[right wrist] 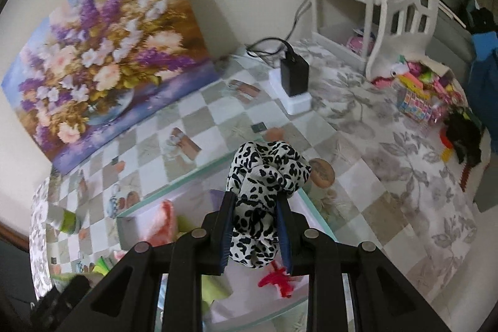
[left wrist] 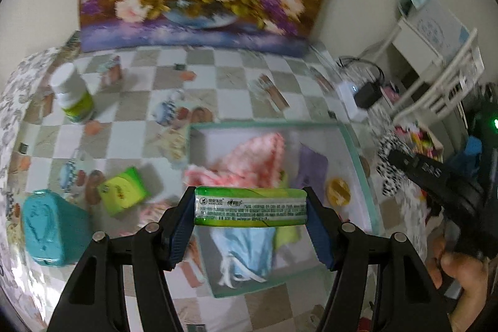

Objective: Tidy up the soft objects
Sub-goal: 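Lift and carry the gum pack and leopard scrunchie over the tray with both tools, then open both tools to drop the gum pack and scrunchie into the tray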

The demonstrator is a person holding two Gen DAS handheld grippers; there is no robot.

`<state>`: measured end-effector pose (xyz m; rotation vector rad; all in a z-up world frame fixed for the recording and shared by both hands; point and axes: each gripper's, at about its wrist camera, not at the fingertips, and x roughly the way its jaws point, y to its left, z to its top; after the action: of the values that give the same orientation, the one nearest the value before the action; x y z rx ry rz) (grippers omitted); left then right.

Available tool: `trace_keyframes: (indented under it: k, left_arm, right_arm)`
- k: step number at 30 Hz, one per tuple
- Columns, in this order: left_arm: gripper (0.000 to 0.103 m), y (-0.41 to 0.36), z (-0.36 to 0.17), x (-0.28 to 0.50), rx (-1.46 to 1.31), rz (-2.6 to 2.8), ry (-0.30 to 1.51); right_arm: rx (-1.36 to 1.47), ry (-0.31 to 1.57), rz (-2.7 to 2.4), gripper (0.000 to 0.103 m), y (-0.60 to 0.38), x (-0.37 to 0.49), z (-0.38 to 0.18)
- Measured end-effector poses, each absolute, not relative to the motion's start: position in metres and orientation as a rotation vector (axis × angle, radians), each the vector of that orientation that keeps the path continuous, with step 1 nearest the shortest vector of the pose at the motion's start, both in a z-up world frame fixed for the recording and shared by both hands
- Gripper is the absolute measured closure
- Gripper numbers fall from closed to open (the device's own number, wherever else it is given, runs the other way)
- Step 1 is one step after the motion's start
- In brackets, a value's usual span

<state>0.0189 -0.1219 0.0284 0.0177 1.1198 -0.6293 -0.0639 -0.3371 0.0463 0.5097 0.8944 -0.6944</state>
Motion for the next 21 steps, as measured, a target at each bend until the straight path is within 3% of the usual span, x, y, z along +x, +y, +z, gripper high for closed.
trace_keyframes:
  k: [10,18,21]
  left_arm:
    - [0.036,-0.160,-0.016,0.013,0.107,-0.634,1.211]
    - [0.036,-0.168,-0.036,0.014,0.075,-0.658,1.295]
    - [0.032,-0.166,-0.035,0.014,0.053,-0.660,1.307]
  right_arm:
    - [0.569,1.090,-0.671,0.076,-0.351,-0.045,-0.025]
    - [0.583,1.135,-0.679,0.073,-0.352,-0.045,-0.037]
    - [0.593,1.139,-0.682,0.063,-0.354,-0.046,-0.036]
